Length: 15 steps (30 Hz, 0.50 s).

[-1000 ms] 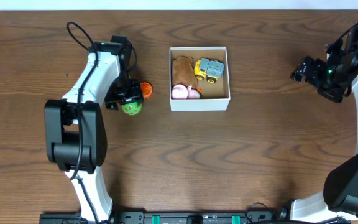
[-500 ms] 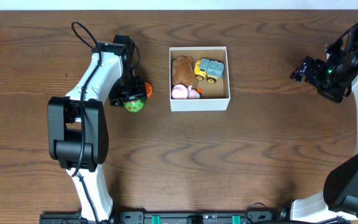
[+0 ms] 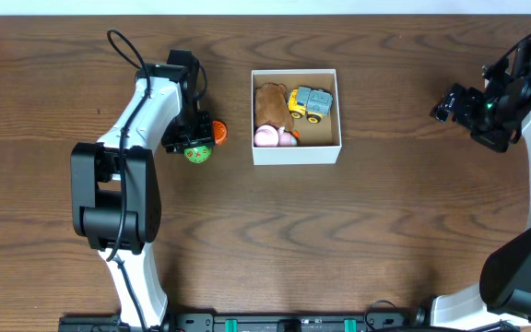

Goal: Pack container
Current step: 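Move the left gripper to the green numbered ball and grasp it, then carry the green ball into the box and release it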

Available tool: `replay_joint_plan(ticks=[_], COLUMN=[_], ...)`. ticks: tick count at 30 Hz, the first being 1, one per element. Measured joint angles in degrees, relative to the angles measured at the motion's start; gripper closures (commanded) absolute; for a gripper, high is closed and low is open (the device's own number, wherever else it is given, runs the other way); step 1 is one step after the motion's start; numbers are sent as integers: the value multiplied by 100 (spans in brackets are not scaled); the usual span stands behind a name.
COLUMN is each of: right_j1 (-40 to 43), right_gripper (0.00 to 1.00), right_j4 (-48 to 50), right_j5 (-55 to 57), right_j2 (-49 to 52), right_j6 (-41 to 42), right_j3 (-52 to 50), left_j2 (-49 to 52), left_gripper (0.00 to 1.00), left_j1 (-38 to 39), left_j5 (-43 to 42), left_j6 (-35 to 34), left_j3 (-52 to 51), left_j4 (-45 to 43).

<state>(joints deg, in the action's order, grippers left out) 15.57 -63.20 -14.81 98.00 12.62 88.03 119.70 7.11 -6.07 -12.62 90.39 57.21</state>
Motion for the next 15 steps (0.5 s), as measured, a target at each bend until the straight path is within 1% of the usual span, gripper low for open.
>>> replay_joint_plan(ticks=[1,5,7,12,15], right_j1=[0,0,0,0,0], right_gripper=[1,1,1,1,1], right_j4=[0,-2,-2,0,0], right_j5=[2,2,0,2,0], right_j2=[0,0,0,0,0], right_j6=[0,0,0,-2,0], right_j3=[0,0,0,0,0], left_j2=[4,11,11,57,35], left_gripper=[57,58,60,69,69], left_j1=[0,-24,-35,-37,-35], left_j5=[-2,-63,-85,-103,-107], left_j6=[35,151,195,223,251], left_j3=[0,0,24,299,713], left_j4=[0,50,160,866,1241])
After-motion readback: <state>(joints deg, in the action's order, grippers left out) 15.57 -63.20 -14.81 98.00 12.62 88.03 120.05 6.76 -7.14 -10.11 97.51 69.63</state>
